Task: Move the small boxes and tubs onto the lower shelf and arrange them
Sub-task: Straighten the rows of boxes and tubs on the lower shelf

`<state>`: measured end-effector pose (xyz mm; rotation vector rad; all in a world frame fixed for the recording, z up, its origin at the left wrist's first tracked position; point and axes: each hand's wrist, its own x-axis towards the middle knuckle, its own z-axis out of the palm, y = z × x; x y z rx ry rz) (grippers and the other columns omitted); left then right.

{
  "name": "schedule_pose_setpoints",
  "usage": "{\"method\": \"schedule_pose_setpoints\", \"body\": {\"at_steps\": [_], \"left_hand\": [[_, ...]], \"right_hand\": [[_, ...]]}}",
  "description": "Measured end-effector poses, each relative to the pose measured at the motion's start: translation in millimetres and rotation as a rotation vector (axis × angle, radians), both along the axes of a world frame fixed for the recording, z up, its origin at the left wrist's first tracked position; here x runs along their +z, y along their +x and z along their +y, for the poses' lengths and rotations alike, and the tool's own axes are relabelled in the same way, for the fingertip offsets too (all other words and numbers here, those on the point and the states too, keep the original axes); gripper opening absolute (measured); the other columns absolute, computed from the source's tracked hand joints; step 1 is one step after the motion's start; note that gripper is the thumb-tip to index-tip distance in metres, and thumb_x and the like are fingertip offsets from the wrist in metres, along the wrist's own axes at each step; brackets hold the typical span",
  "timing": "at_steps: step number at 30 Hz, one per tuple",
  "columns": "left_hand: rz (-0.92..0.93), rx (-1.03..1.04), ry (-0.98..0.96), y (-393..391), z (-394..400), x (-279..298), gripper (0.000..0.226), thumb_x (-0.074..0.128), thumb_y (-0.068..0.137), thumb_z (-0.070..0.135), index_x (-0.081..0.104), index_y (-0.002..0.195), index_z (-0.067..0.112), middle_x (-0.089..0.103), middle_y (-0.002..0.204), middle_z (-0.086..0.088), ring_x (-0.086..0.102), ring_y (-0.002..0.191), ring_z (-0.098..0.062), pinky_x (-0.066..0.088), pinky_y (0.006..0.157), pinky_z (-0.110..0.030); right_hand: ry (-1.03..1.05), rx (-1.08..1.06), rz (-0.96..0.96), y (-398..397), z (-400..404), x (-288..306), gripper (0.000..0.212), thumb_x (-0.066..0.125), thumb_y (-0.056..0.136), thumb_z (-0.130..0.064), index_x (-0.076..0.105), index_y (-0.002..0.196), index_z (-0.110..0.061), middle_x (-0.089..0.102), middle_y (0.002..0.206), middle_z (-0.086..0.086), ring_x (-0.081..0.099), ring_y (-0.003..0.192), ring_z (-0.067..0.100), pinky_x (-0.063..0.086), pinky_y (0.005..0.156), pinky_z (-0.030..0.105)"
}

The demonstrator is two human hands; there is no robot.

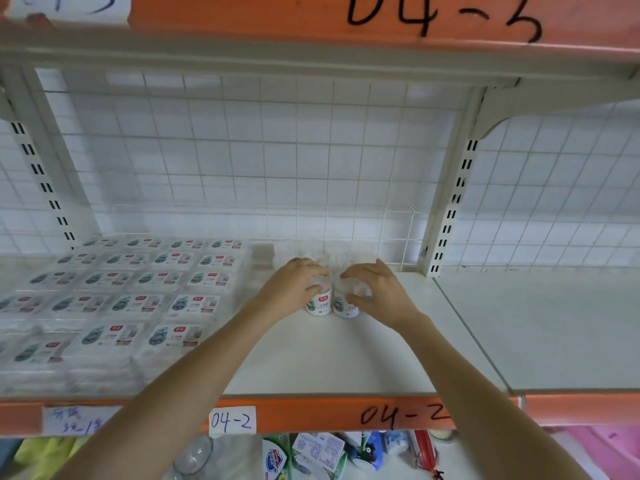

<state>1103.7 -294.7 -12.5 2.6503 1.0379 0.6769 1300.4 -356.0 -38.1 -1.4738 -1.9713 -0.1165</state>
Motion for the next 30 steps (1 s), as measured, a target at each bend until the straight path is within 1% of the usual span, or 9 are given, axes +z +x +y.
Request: {"method": "schedule_pose_setpoints", "body": {"at_steps": [3,8,11,14,16,19,23,27,30], "left_hand": [[0.056,0.012,0.033,-0.2,-3.3,2.5,0.034,0.055,0.090,0.016,0.057,0.124,0.016,0.055,0.127,-0.003,0.045,0.119,-0.020,0.036,0.097,-0.028],[0.137,0.024,0.052,0.9,-4.8,8.9,0.035,0.051,0.092,0.017,0.055,0.127,0.017,0.054,0.128,-0.002,0.043,0.120,-0.019,0.040,0.096,-0.033],[0.178,0.024,0.069,1.5,-4.3,11.0,0.035,0.051,0.092,0.017,0.054,0.127,0.018,0.054,0.127,-0.003,0.043,0.118,-0.019,0.042,0.093,-0.035],[0.201,0.020,0.109,3.8,-9.6,10.6,0.034,0.050,0.092,0.015,0.055,0.125,0.017,0.055,0.125,-0.003,0.044,0.117,-0.020,0.043,0.090,-0.036],[0.206,0.024,0.127,5.0,-11.9,9.2,0.032,0.049,0.092,0.015,0.057,0.123,0.016,0.055,0.123,-0.003,0.043,0.116,-0.020,0.044,0.090,-0.037],[0.195,0.031,0.126,5.5,-11.3,7.5,0.033,0.049,0.093,0.016,0.056,0.125,0.016,0.054,0.124,-0.002,0.042,0.117,-0.019,0.042,0.090,-0.034],[0.192,0.033,0.123,5.9,-11.2,7.1,0.035,0.050,0.093,0.018,0.053,0.128,0.018,0.053,0.127,0.000,0.041,0.118,-0.018,0.042,0.090,-0.031],[0.213,0.042,0.131,7.1,-11.8,8.7,0.032,0.049,0.092,0.016,0.056,0.123,0.015,0.054,0.124,-0.002,0.043,0.116,-0.019,0.043,0.089,-0.033],[0.213,0.050,0.135,8.4,-13.1,9.3,0.034,0.050,0.092,0.016,0.054,0.126,0.016,0.054,0.125,-0.002,0.043,0.117,-0.019,0.043,0.089,-0.032]], "right_hand": [[-0.013,-0.031,-0.059,-1.0,1.0,-1.1,0.032,0.070,0.077,-0.019,0.063,0.107,-0.017,0.064,0.111,-0.006,0.056,0.109,0.016,0.017,0.110,0.034],[-0.002,-0.020,-0.072,-2.0,1.3,-0.8,0.032,0.070,0.077,-0.018,0.063,0.107,-0.014,0.065,0.110,-0.003,0.057,0.106,0.019,0.022,0.109,0.034],[-0.049,0.013,-0.079,0.7,-2.3,3.3,0.043,0.071,0.074,-0.022,0.060,0.115,-0.015,0.062,0.116,-0.001,0.053,0.112,0.019,0.026,0.109,0.037],[-0.079,0.013,0.108,11.7,-14.1,13.3,0.055,0.060,0.071,-0.020,0.054,0.125,-0.015,0.054,0.126,-0.002,0.042,0.117,0.012,0.030,0.100,0.025],[-0.097,-0.048,0.190,22.7,-20.9,16.3,0.050,0.058,0.073,-0.011,0.056,0.123,-0.016,0.053,0.128,-0.003,0.040,0.121,0.012,0.031,0.100,0.024],[-0.106,-0.109,0.110,31.4,-25.7,7.2,0.041,0.062,0.077,-0.004,0.061,0.116,-0.016,0.058,0.123,-0.002,0.047,0.118,0.015,0.034,0.099,0.022],[-0.104,-0.129,0.106,29.6,-25.1,-1.1,0.037,0.062,0.080,-0.004,0.060,0.116,-0.014,0.059,0.119,-0.003,0.048,0.117,0.017,0.024,0.094,0.010],[-0.120,-0.141,0.097,27.6,-22.8,0.8,0.035,0.062,0.082,-0.006,0.059,0.115,-0.015,0.059,0.119,-0.003,0.047,0.117,0.020,0.026,0.095,0.016],[-0.145,-0.140,0.085,28.1,-23.7,1.6,0.035,0.061,0.082,-0.006,0.058,0.116,-0.015,0.058,0.120,-0.004,0.044,0.119,0.020,0.026,0.096,0.018]]}}
